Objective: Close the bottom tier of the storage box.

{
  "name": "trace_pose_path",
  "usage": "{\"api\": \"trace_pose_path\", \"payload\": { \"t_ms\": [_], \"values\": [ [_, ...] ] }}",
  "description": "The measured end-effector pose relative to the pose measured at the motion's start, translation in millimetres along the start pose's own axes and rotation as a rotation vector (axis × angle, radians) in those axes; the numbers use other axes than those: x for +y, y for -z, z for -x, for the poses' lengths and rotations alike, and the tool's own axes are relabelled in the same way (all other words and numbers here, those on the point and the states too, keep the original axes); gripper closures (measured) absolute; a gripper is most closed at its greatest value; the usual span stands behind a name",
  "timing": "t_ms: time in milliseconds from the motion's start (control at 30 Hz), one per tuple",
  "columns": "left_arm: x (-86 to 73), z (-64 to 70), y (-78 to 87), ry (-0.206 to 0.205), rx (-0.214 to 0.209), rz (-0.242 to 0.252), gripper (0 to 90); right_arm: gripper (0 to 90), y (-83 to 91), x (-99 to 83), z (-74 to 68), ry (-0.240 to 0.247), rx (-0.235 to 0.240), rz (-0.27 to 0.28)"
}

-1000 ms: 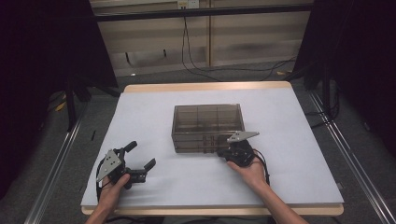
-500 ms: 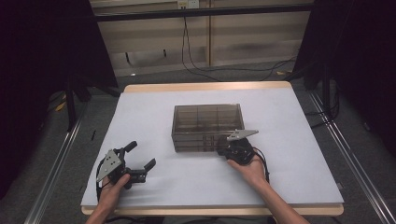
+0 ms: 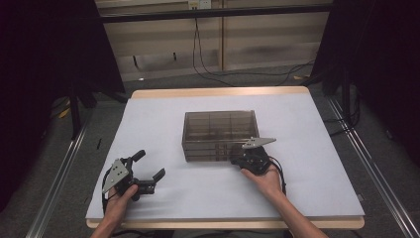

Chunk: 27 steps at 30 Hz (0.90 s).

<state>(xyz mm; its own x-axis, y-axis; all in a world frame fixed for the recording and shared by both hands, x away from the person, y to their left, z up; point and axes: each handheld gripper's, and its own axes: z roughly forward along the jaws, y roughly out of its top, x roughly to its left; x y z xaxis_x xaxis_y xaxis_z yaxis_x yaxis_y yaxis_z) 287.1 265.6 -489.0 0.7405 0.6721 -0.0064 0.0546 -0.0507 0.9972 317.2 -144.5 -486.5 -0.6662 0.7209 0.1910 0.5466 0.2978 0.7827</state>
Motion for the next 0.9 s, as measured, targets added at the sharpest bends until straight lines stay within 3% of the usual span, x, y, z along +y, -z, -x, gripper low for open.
{"api": "trace_pose_path", "payload": {
  "t_ms": [67,133,233,333,467,600,667,900],
  "values": [
    [-0.1,0.6,-0.2,0.009,0.009,0.007,0.5,90.0,6.1,1.3,0.1,-0.016,0.039,0.050],
    [0.0,0.2,0.0,0.001,0.004,0.002,0.5,87.5,11.9,3.1,-3.4,-0.008,0.048,0.070],
    [0.0,0.2,0.0,0.001,0.002,0.002,0.5,76.8,18.2,1.8,-7.6,-0.009,0.066,0.081],
    [0.0,0.2,0.2,-0.001,0.008,0.001,0.5,59.9,24.5,0.2,-10.1,-0.020,0.084,0.105],
    [-0.1,0.8,-0.7,0.015,0.007,0.007,0.5,49.1,36.8,1.3,-12.1,-0.015,0.062,0.131],
    [-0.1,0.9,-0.7,0.015,0.007,0.007,0.5,37.6,49.0,-2.5,-11.9,-0.017,0.039,0.124],
    [-0.1,0.7,-0.7,0.012,0.007,0.004,0.5,30.2,56.1,-6.5,-11.3,-0.043,0.024,0.128],
    [0.1,-0.3,-0.2,-0.001,0.012,-0.007,0.5,20.6,78.9,-15.9,-4.7,-0.061,-0.012,0.128]
  ]
}}
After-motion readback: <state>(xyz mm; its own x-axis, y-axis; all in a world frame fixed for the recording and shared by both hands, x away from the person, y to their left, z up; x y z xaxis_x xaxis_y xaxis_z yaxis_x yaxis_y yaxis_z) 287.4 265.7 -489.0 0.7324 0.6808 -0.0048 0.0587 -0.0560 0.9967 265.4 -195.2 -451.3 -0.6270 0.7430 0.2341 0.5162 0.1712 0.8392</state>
